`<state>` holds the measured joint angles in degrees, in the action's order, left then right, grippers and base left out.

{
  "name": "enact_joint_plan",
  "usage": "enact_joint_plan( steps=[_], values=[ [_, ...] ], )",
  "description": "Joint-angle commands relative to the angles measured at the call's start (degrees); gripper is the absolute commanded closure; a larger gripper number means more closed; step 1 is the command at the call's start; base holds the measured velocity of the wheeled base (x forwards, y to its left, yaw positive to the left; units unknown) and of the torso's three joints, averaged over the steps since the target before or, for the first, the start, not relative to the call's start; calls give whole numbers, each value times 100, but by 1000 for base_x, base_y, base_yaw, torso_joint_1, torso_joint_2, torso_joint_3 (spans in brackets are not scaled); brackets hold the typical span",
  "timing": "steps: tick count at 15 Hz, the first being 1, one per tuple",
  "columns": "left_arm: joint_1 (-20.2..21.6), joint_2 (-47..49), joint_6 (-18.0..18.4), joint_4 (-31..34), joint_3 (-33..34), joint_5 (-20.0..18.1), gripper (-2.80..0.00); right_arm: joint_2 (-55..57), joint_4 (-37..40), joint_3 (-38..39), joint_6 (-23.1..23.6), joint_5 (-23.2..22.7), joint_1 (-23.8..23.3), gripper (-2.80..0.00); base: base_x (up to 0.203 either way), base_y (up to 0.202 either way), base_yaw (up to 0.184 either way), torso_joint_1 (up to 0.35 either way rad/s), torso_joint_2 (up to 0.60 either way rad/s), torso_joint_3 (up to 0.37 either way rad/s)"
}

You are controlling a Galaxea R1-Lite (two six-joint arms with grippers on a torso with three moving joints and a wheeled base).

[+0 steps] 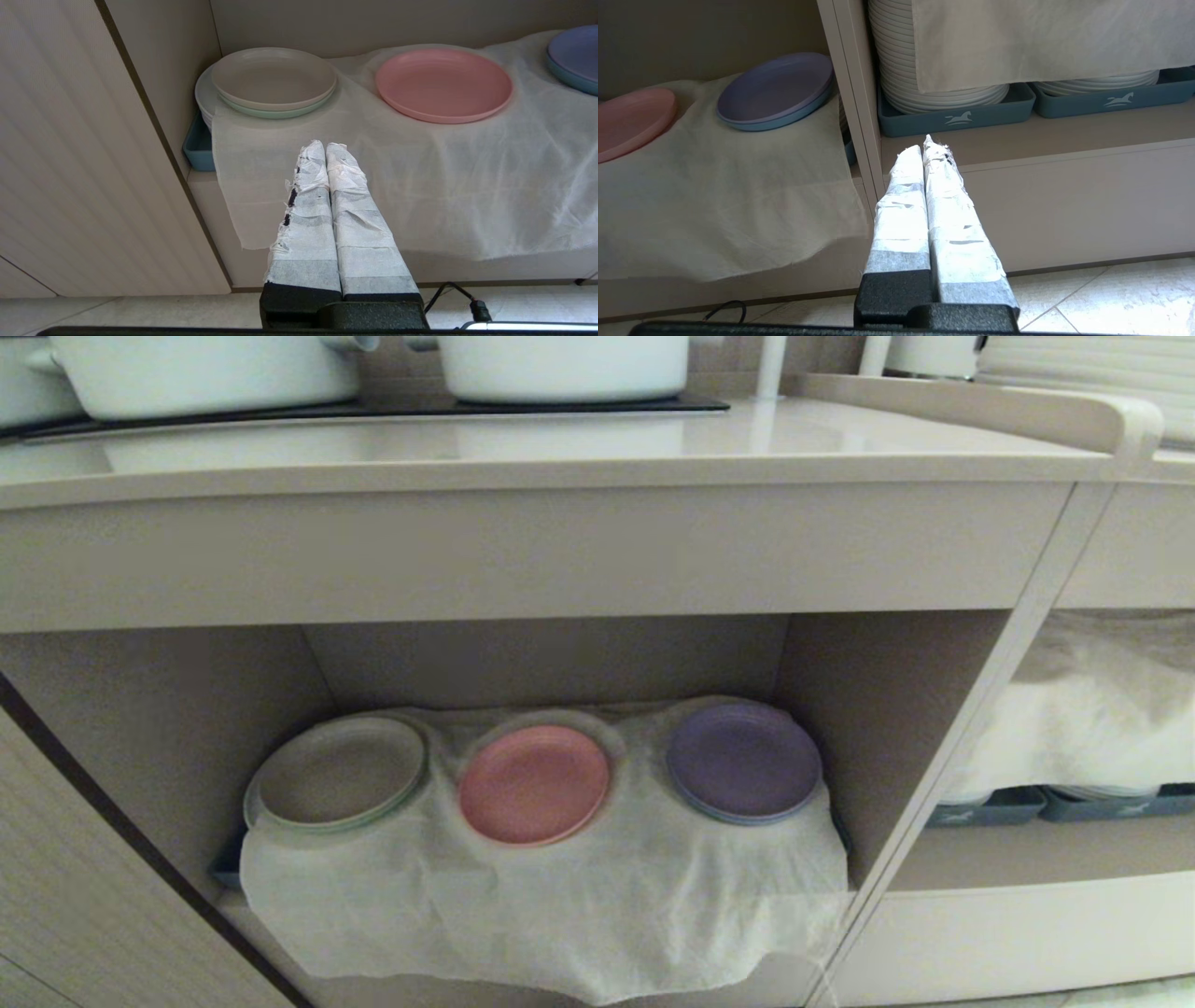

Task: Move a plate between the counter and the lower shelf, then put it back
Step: Pick up the plate in the cupboard

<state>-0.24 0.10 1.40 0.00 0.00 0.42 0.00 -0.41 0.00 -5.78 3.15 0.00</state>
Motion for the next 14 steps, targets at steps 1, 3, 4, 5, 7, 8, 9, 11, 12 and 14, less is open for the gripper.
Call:
enact_joint_plan(
  steps=[1, 3, 4, 5, 7, 8, 9, 11, 12, 14],
  values=[
    [-2, -8, 0, 0, 0, -36, 0, 0, -3, 0, -2, 1, 0, 0, 0, 0, 0, 0, 0, 0],
    [-2, -1, 0, 0, 0, -42, 0, 0, -3, 0, -2, 1, 0, 0, 0, 0, 0, 0, 0, 0],
    [-2, -9, 0, -2, 0, -42, 0, 0, -3, 0, -2, 1, 0, 0, 0, 0, 0, 0, 0, 0],
    [-2, -1, 9, 0, 0, -42, 0, 0, -3, 0, -2, 1, 0, 0, 0, 0, 0, 0, 0, 0],
    [-2, -10, 151, -4, 0, -45, 0, 0, -3, 0, -2, 1, 0, 0, 0, 0, 0, 0, 0, 0],
    [-2, -10, 275, -8, 0, -75, 0, 0, -3, 0, -2, 1, 0, 0, 0, 0, 0, 0, 0, 0],
    [-2, -10, 494, -22, 0, -186, 0, 0, -3, 0, -2, 1, 0, 0, 0, 0, 0, 0, 0, 0],
    [-2, -10, 791, -70, 0, -262, 0, 0, -3, 0, -2, 1, 0, 0, 0, 0, 0, 0, 0, 0],
    [-2, -10, 767, -76, -11, -275, 0, 7, -3, 0, -2, 1, 0, 0, 0, 0, 0, 0, 0, 0],
    [-2, -7, 752, -18, -260, -379, 0, 0, -3, 0, -2, 1, 0, 0, 0, 0, 0, 0, 0, 0]
  ],
)
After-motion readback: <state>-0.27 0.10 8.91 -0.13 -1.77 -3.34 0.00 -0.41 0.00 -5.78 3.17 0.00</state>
